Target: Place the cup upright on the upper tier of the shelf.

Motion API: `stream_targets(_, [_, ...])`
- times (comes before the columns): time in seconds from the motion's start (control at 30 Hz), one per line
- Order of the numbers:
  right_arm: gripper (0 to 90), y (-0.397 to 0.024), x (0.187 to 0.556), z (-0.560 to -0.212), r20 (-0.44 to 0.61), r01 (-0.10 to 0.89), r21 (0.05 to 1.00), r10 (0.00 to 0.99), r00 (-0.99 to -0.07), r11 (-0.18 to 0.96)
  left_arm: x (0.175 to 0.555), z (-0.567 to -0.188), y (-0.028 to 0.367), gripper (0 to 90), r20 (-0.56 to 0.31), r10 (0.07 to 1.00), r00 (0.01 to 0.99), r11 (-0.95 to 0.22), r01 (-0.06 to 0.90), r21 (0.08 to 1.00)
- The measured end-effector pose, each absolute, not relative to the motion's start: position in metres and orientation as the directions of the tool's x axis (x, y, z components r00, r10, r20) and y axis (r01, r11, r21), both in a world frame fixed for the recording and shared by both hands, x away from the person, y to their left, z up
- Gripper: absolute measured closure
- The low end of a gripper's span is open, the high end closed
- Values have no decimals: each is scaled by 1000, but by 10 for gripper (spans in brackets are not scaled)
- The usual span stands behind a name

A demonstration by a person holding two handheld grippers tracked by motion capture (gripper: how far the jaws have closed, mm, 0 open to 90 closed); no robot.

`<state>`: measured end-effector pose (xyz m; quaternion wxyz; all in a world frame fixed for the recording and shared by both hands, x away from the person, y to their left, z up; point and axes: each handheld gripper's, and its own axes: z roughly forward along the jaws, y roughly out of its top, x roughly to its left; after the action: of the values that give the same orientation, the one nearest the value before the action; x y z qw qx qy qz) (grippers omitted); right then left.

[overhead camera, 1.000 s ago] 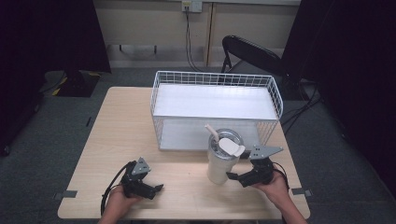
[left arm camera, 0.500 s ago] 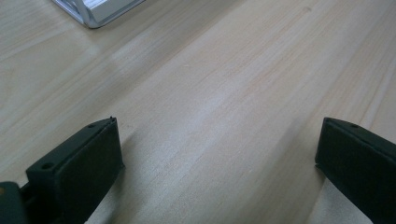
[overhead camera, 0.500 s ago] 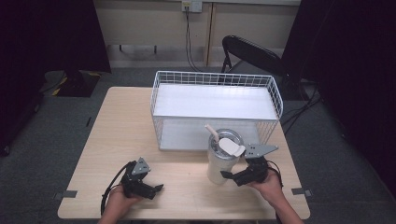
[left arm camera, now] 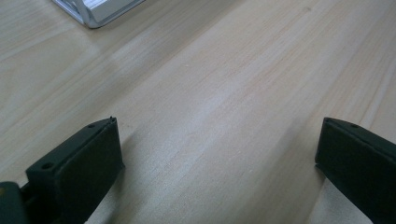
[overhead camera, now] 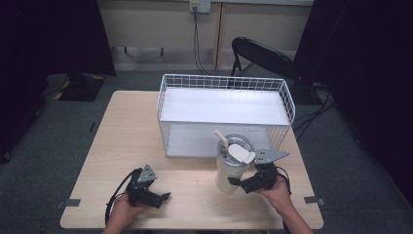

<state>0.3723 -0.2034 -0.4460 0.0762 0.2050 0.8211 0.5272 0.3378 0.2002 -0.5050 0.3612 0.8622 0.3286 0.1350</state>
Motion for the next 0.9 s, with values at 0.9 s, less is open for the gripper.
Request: stream_targets(0.9, [73, -201, 381, -460, 91, 201, 939, 364, -927, 278, 338, -505, 200, 1, -5, 664, 747, -523, 470, 711])
